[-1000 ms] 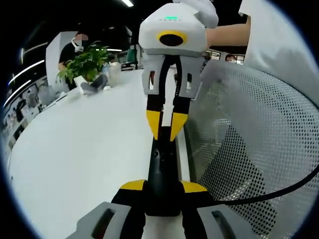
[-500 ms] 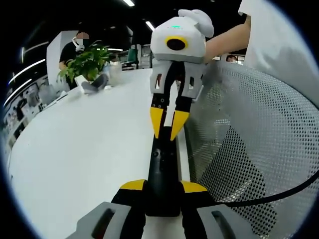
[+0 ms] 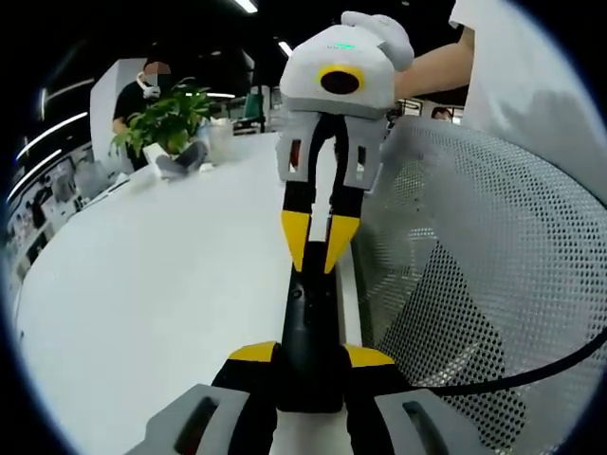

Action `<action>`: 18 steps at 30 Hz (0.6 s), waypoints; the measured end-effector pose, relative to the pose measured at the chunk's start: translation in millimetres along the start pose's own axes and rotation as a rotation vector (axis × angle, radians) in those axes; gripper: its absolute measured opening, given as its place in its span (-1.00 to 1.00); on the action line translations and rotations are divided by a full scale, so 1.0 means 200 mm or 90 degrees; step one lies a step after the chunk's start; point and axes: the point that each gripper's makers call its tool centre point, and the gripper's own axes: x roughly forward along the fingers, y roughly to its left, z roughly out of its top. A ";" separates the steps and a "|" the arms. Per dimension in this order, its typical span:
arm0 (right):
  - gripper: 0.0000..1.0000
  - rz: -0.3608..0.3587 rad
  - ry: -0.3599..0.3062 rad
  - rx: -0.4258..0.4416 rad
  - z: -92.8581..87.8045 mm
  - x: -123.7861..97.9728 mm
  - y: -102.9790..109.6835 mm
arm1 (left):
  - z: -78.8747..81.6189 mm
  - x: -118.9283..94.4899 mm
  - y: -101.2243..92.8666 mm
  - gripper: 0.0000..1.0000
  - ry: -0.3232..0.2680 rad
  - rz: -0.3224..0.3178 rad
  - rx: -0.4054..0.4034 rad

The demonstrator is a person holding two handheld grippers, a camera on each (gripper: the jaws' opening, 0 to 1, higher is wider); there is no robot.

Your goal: Press the specified remote control buttons in sequence, fully releasing each button before pressing the next.

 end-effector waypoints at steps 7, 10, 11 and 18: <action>-0.89 0.017 0.006 0.056 0.00 0.00 -0.01 | 0.00 0.00 0.00 -0.50 -0.002 -0.002 -0.002; -0.89 -0.003 -0.043 0.083 0.00 0.00 -0.01 | 0.00 0.00 0.00 -0.50 -0.002 -0.002 -0.002; -0.89 -0.009 -0.060 0.097 0.00 -0.01 -0.01 | 0.00 0.00 0.00 -0.49 -0.002 -0.002 -0.001; -0.89 -0.063 -0.138 0.148 0.00 -0.01 -0.01 | 0.00 0.00 0.00 -0.49 -0.002 -0.001 -0.002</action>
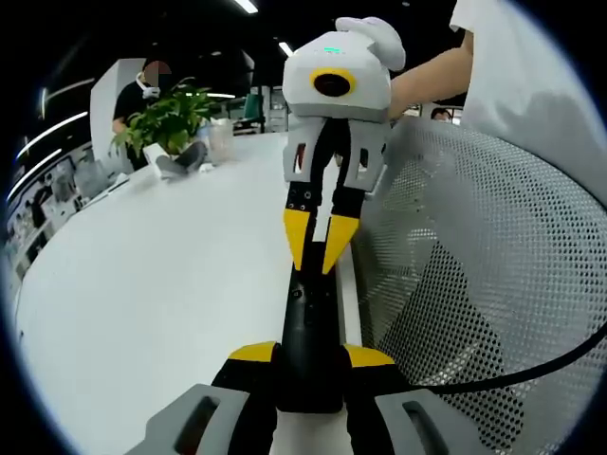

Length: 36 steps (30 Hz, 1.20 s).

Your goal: Press the specified remote control buttons in sequence, fully releasing each button before pressing the next.

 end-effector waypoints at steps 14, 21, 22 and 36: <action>-0.95 0.050 0.054 -0.073 0.03 0.03 0.01 | 0.00 0.00 0.00 -0.49 0.002 0.000 0.003; -0.96 0.059 0.155 -0.122 0.03 0.04 0.02 | 0.00 0.00 0.00 -0.49 0.004 -0.001 0.006; -0.96 0.055 0.154 -0.122 0.03 0.04 0.02 | 0.00 0.00 0.00 -0.49 0.004 -0.002 0.006; -0.98 -0.003 0.060 -0.096 0.03 0.03 0.02 | 0.00 0.00 0.00 -0.49 0.006 0.000 0.008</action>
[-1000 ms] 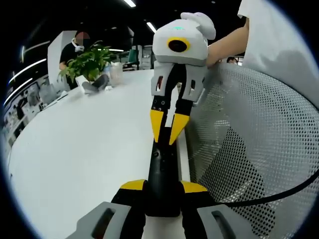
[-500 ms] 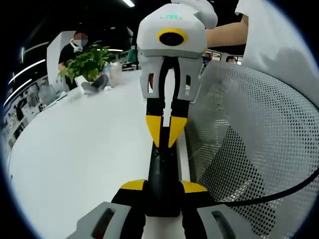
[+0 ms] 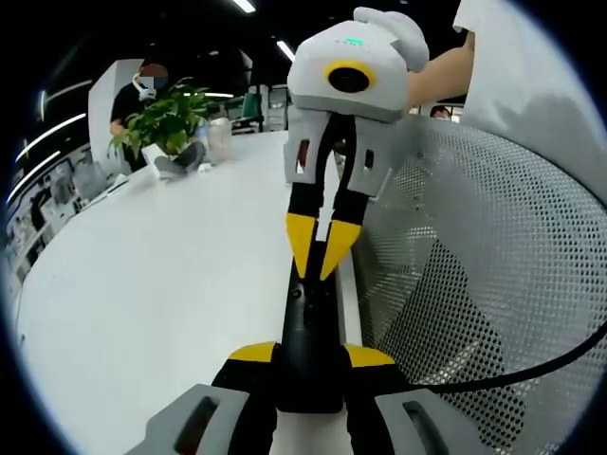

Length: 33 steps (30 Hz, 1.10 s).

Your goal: Press the specified remote control buttons in sequence, fully releasing each button before pressing the next.

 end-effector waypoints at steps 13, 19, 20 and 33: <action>-1.00 -0.003 0.029 -0.026 0.00 0.00 0.00 | 0.00 0.00 0.00 -0.49 0.001 0.001 0.002; -1.00 0.005 0.019 0.015 0.00 0.00 0.00 | 0.00 0.00 0.00 -0.49 0.001 0.001 0.002; -1.00 0.013 0.020 0.025 0.00 0.01 -0.01 | 0.00 0.00 0.00 -0.49 0.001 0.001 0.002; -1.00 0.034 0.011 0.043 -0.01 0.00 0.00 | 0.00 0.00 0.00 -0.49 0.001 0.002 -0.001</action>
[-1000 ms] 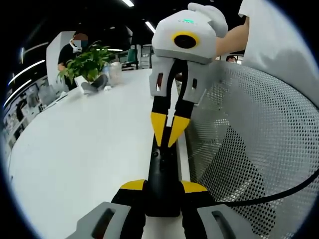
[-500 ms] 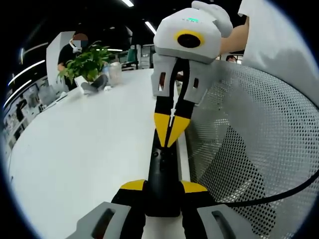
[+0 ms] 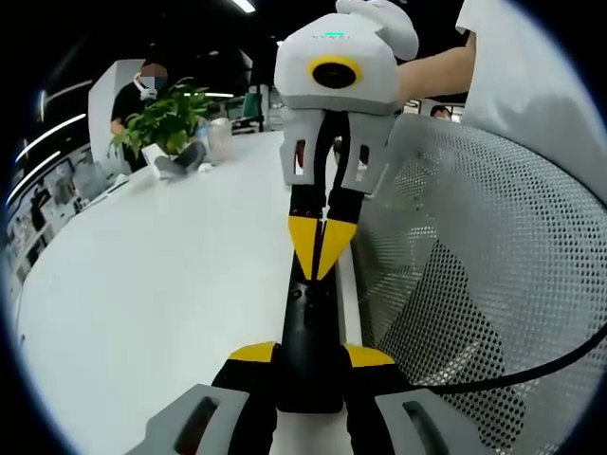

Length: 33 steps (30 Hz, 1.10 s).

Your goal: Press the specified remote control buttons in sequence, fully releasing each button before pressing the next.

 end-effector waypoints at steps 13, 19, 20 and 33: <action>-1.00 0.003 0.017 0.022 -0.05 -0.02 -0.02 | 0.00 0.00 0.00 -0.49 -0.001 0.000 -0.003; -1.00 -0.002 0.041 0.004 -0.04 -0.01 -0.02 | 0.00 0.00 0.00 -0.49 -0.002 0.001 -0.003; -1.00 -0.003 0.046 0.005 -0.04 -0.01 -0.02 | 0.00 0.00 0.00 -0.49 -0.002 0.001 -0.003; -1.00 0.018 0.021 0.032 -0.05 -0.02 -0.03 | 0.00 0.00 0.00 -0.49 -0.002 0.000 -0.003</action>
